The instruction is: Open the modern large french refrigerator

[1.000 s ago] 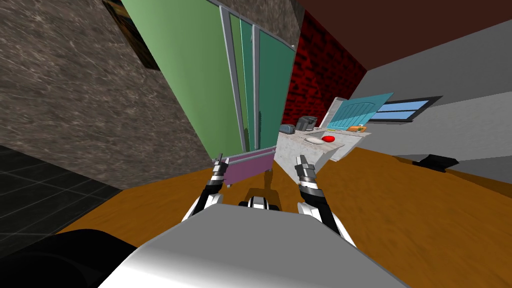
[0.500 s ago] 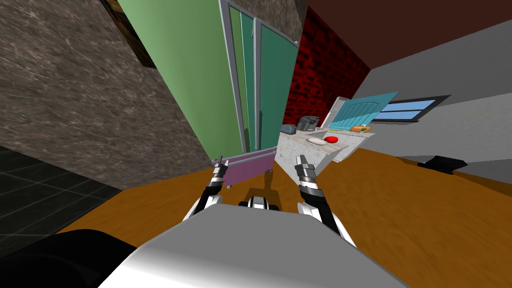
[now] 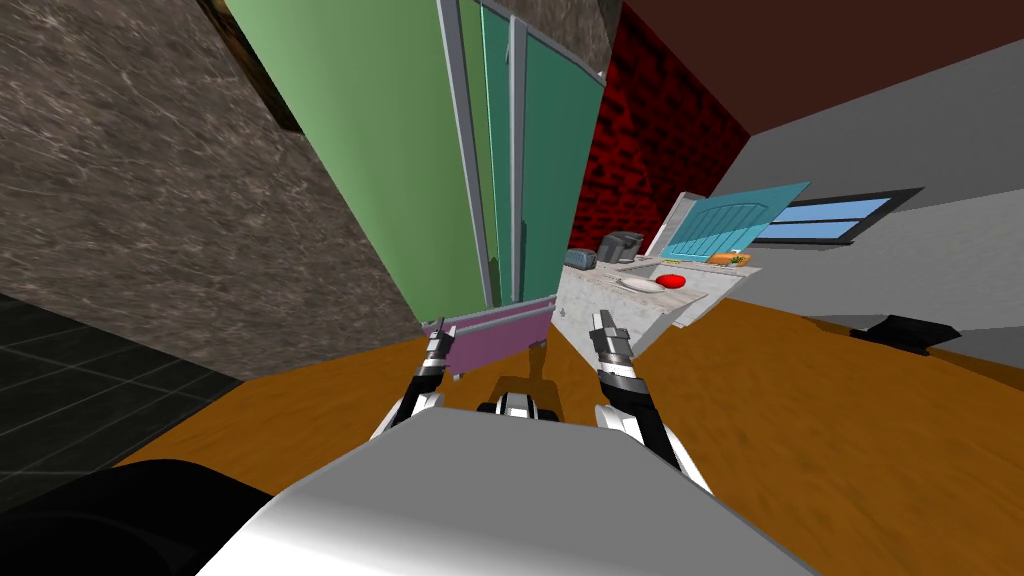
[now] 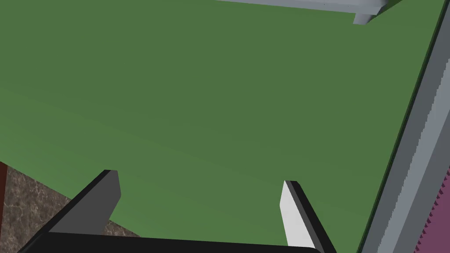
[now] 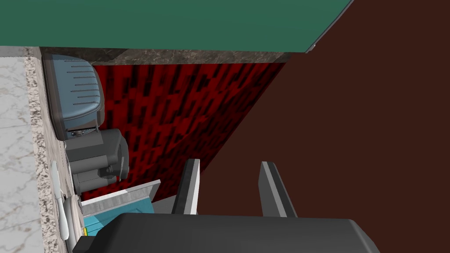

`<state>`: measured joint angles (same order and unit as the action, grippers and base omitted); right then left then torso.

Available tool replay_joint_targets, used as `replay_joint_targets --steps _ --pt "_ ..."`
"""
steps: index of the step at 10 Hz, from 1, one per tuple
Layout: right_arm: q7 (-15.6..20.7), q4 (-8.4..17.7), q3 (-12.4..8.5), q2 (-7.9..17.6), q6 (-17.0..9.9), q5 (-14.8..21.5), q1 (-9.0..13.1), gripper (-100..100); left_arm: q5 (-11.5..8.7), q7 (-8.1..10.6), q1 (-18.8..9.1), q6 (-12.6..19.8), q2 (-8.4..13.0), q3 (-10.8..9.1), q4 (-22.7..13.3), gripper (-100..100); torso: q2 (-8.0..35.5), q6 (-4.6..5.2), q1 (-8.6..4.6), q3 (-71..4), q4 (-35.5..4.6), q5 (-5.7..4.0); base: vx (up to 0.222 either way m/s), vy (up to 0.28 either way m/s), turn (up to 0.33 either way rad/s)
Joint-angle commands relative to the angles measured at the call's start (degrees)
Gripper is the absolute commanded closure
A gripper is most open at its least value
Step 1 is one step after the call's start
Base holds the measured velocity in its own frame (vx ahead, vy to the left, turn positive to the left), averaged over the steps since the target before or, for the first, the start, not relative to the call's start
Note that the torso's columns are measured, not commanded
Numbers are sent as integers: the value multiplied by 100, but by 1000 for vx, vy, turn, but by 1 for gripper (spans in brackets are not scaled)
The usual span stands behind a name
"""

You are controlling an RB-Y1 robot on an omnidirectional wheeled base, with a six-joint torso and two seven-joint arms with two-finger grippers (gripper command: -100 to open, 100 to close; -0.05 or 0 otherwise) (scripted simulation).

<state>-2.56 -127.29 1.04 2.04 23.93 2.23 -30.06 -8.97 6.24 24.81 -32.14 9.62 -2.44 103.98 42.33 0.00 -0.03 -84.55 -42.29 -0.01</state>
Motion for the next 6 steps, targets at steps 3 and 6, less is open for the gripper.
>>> replay_joint_targets --steps 3,6 --pt "0 0 0 0 0 0 0 0 -67 59 -122 -200 8 -80 -603 -100 -3 -1 1 -1 0 0 50 -2 15" --pt "0 0 0 0 0 0 0 0 -122 121 -229 -408 12 -146 -1112 -100 -5 0 6 -3 2 2 60 7 17"
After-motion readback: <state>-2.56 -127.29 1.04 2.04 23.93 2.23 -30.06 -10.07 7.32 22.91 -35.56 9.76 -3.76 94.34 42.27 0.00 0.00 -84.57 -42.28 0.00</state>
